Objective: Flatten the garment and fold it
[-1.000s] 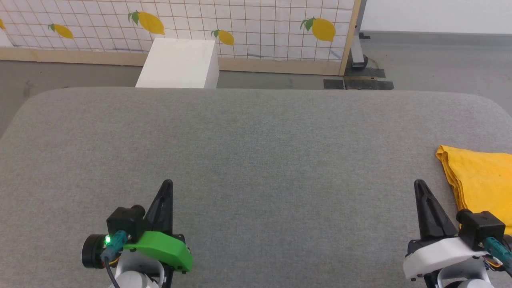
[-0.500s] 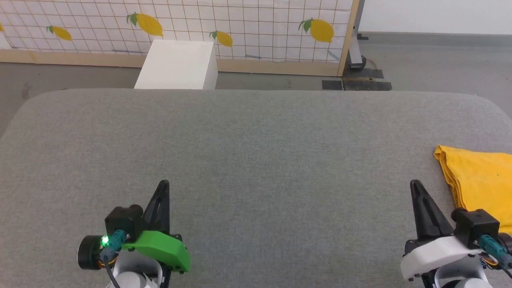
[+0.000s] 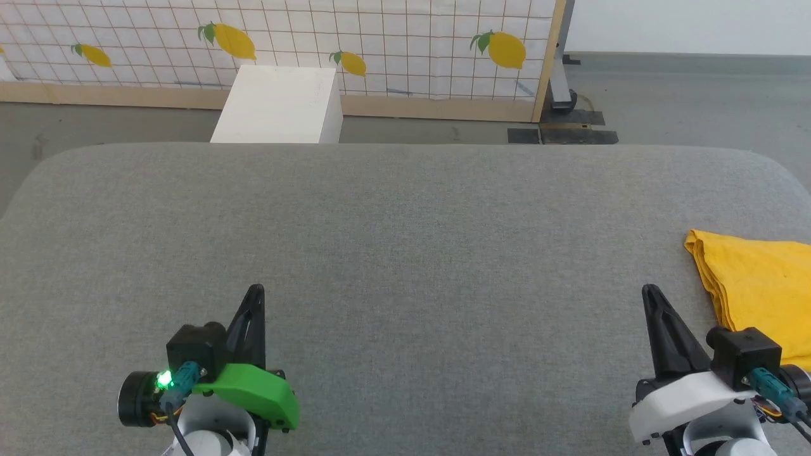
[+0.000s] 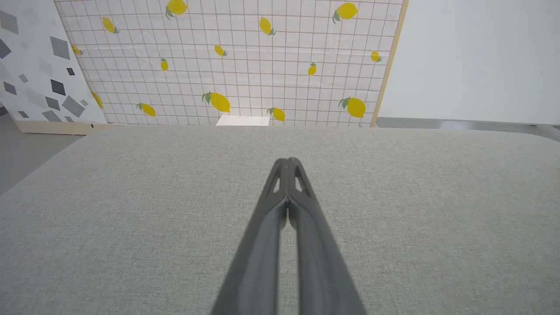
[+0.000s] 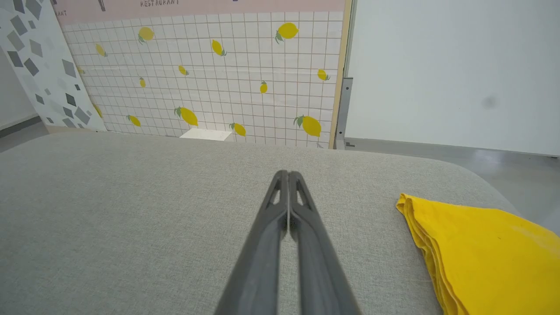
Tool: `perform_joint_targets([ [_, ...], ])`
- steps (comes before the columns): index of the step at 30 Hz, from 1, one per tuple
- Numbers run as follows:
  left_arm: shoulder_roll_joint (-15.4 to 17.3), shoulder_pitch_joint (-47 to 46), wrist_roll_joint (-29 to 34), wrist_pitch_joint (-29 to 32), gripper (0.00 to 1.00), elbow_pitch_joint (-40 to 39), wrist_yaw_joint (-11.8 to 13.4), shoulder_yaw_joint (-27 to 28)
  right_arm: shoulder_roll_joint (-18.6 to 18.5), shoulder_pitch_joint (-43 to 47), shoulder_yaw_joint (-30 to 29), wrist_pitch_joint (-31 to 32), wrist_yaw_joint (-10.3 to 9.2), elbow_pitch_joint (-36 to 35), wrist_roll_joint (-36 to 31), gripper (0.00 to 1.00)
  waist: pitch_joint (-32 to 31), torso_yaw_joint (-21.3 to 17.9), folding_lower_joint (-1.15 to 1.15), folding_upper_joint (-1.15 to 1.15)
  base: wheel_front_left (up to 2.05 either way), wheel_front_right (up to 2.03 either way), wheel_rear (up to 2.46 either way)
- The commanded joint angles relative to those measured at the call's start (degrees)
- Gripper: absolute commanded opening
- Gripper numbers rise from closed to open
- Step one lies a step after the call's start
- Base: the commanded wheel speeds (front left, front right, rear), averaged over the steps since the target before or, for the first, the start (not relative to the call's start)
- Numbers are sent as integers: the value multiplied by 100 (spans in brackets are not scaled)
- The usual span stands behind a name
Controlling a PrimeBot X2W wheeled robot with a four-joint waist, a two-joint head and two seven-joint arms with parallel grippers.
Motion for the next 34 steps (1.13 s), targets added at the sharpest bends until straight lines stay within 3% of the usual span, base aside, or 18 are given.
perform_joint_targets([
  [1, -26, 96, 57, 27, 0, -46, 45, 36, 6, -101, 20, 28, -6, -36, -60, 0, -2, -3, 0, 0, 0, 0, 0],
  [34, -52, 208, 457, 457, 0, -440, 248, 189, 9, -181, 199, 338, -9, -99, -271, 0, -52, -74, 0, 0, 0, 0, 0],
])
